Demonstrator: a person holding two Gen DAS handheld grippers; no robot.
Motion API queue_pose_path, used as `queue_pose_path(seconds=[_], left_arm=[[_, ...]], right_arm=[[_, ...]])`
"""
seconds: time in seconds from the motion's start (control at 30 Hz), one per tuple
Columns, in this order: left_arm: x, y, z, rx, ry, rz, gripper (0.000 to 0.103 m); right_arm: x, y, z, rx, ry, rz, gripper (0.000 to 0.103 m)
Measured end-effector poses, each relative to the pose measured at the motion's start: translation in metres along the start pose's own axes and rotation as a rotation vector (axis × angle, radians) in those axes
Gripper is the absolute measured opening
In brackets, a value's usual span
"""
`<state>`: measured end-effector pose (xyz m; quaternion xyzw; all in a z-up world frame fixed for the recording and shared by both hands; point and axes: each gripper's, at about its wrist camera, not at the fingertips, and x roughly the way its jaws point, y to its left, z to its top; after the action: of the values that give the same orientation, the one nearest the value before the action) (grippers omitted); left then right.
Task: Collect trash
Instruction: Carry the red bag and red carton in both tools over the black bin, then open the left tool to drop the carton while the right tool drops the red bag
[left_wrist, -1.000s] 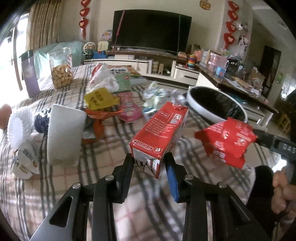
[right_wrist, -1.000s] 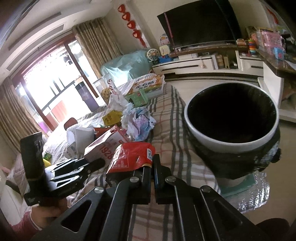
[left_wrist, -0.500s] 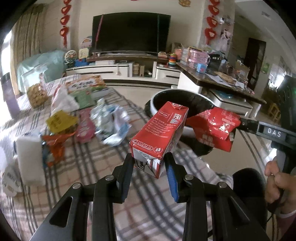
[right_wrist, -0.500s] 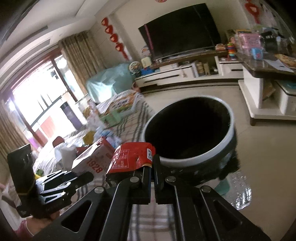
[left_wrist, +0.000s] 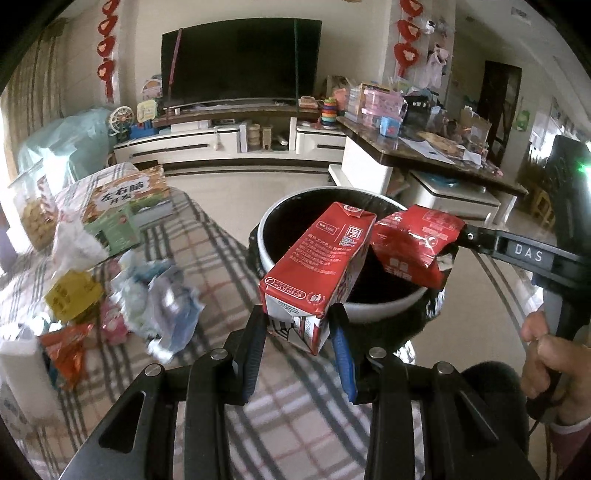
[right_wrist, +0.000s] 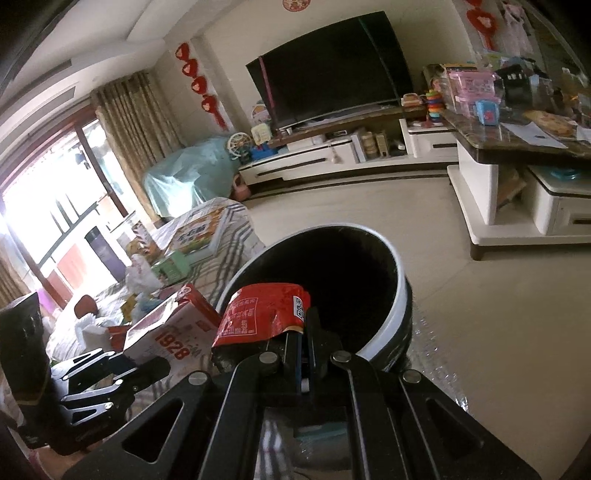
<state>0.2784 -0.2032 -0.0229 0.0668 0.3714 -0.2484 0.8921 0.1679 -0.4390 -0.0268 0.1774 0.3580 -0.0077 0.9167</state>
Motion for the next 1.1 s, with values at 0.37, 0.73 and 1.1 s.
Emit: queue_pose_path(seconds=[0.37, 0.73, 1.1], left_arm=[[0.034, -0.013, 0.026, 0.025, 0.025, 0.001, 0.033], [0.058, -0.019, 0.041, 0.023, 0.047, 0.000, 0.035], [0.051, -0.011, 0.031, -0.030, 0.038, 0.004, 0.054]], right_arm=[[0.020, -0.016, 0.015, -0.005, 0.033, -0.033, 0.002], [0.034, -0.022, 0.024, -0.026, 0.068, -0.065, 0.007], [0.034, -0.019, 0.026, -0.048, 0.077, -0.101, 0.050]])
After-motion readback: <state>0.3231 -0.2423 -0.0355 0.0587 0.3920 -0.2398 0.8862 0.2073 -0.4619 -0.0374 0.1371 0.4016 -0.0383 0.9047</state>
